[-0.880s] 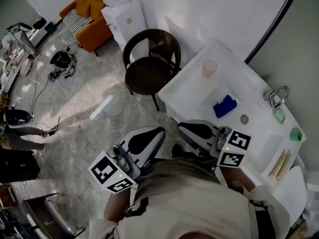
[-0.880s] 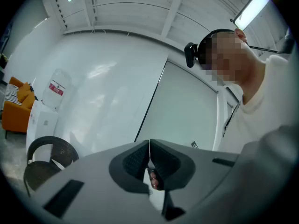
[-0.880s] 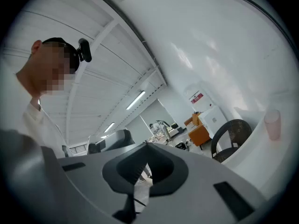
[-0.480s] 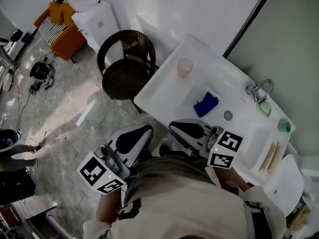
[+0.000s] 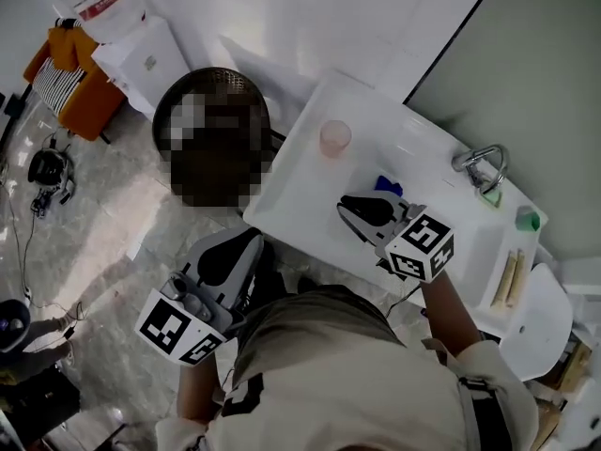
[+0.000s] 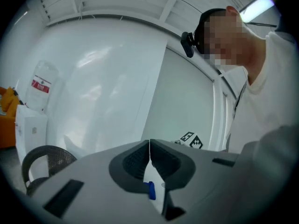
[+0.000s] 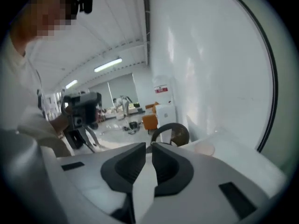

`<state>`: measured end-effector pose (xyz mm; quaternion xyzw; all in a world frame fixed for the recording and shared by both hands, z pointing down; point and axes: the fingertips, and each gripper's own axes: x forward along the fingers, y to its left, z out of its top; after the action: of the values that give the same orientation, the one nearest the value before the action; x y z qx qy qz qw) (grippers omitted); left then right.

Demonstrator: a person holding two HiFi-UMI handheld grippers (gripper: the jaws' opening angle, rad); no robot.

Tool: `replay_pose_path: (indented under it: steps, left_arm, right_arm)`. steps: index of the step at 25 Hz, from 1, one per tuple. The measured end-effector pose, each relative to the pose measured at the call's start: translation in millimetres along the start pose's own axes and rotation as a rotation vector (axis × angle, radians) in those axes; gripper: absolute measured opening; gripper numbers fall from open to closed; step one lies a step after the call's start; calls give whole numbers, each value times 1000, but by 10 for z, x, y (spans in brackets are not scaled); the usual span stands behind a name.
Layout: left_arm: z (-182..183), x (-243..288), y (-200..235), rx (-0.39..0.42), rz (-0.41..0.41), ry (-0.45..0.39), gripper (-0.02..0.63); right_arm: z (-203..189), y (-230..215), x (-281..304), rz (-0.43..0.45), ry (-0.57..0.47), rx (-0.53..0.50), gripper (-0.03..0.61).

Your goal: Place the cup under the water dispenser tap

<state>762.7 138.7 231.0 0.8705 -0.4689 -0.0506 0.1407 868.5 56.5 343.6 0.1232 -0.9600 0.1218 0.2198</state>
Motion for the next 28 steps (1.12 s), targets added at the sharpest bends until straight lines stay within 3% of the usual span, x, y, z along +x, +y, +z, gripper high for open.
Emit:
replay_pose_path:
  steps: [1, 2, 3, 4, 8, 10, 14, 18, 20, 24, 28]
  left_arm:
    - [31, 11, 111, -27, -26, -2, 57]
    - [78, 27, 217, -52, -57, -3, 57]
    - [135, 43, 319, -73, -90, -4, 57]
    - [190, 57, 419, -85, -121, -2, 57]
    - [251, 136, 803, -63, -192, 52, 57]
    - [233, 179, 955, -61, -231, 84, 57]
    - [225, 201, 1172, -75, -293, 116, 57]
    - [209, 196, 1309, -83, -309, 138, 57]
    - [174, 187, 1356, -95, -300, 153, 57]
    - [99, 187, 1397, -90, -247, 183, 57]
    - [72, 133, 1375, -79, -174, 192, 57]
  right_arm:
    - [-48, -105, 110, -27, 75, -58, 33]
    - [-106, -212, 216, -50, 161, -110, 86]
    - [-159, -331, 315, -78, 244, -150, 210]
    - [-190, -464, 406, -115, 312, -180, 222]
    - [-203, -1062, 730, -291, 481, -303, 222]
    - [-239, -1273, 908, -328, 557, -353, 221]
    - [-362, -1525, 1205, -369, 656, -358, 221]
    - [-558, -1692, 1341, -375, 749, -355, 209]
    - [-613, -1741, 1391, -371, 769, -364, 90]
    - [-729, -1852, 1478, -364, 821, -448, 75]
    - [-794, -1875, 1518, -309, 842, -452, 42]
